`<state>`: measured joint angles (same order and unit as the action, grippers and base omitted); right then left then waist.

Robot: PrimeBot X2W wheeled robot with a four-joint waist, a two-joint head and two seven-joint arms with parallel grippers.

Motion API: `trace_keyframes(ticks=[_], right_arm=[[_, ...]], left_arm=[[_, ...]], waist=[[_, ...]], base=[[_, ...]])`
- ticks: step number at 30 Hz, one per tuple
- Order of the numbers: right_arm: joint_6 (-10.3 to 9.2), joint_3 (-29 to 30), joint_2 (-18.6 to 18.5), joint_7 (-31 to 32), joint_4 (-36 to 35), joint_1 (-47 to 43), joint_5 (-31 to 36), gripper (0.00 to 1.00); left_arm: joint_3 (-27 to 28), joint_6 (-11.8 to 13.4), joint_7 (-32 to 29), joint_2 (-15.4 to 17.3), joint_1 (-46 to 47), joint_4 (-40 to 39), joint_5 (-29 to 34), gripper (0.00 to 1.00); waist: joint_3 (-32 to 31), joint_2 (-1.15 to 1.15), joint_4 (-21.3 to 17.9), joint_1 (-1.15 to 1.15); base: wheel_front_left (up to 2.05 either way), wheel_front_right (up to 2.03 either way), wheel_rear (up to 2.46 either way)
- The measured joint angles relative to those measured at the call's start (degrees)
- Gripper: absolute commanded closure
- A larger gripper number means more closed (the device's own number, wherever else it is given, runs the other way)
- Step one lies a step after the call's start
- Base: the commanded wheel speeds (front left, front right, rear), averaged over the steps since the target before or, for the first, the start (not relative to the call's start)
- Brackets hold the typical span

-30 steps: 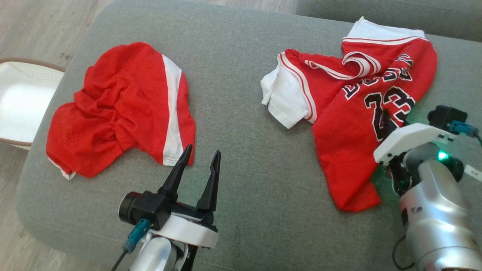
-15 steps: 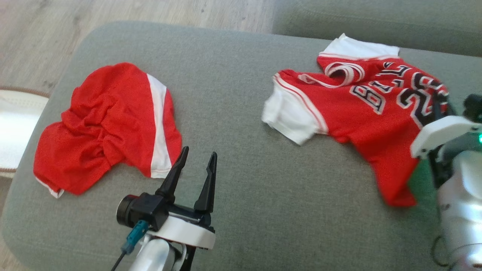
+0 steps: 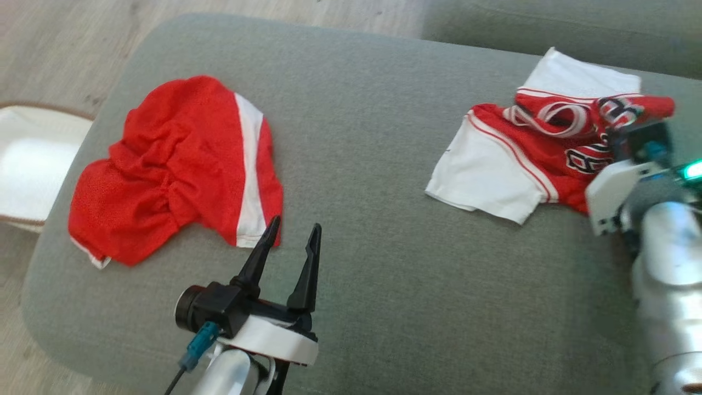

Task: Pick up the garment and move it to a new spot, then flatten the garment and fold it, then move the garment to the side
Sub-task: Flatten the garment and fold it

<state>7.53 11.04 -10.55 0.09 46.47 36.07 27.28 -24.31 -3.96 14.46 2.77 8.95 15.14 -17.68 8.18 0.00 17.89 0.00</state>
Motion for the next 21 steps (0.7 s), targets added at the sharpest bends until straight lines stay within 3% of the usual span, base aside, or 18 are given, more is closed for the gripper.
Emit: trace_keyframes(ticks=[5,6,7,12,21], right_arm=[[0.0,0.53,1.25,1.9,4.61,-0.22,1.4,1.0],[0.0,1.41,1.3,2.19,5.47,-0.24,1.31,0.27],[0.0,1.91,1.31,2.03,5.93,-0.3,1.31,0.0],[0.0,4.58,3.39,-1.24,7.49,-0.26,-2.09,0.0],[0.0,3.75,5.49,-9.59,4.47,-0.36,-11.5,0.0]], left_arm=[[-0.02,0.0,0.0,-0.01,0.08,0.27,-0.05,0.0],[0.0,-0.01,0.0,0.0,0.08,0.32,-0.05,0.0],[0.03,-0.01,0.0,0.0,0.09,0.4,-0.05,0.0],[0.55,0.0,0.0,0.0,0.1,0.53,0.02,0.0],[2.54,0.0,0.0,0.0,-0.04,0.23,0.64,0.0]], waist=[[1.2,0.0,1.83,0.0],[1.36,0.0,2.05,0.0],[1.46,0.0,2.18,0.01],[1.12,0.0,1.4,0.0],[-1.22,0.0,-3.43,0.0]], base=[[0.0,0.0,0.0],[0.0,0.0,0.0],[0.0,0.0,0.0],[0.0,0.0,0.0],[0.0,0.0,0.0]])
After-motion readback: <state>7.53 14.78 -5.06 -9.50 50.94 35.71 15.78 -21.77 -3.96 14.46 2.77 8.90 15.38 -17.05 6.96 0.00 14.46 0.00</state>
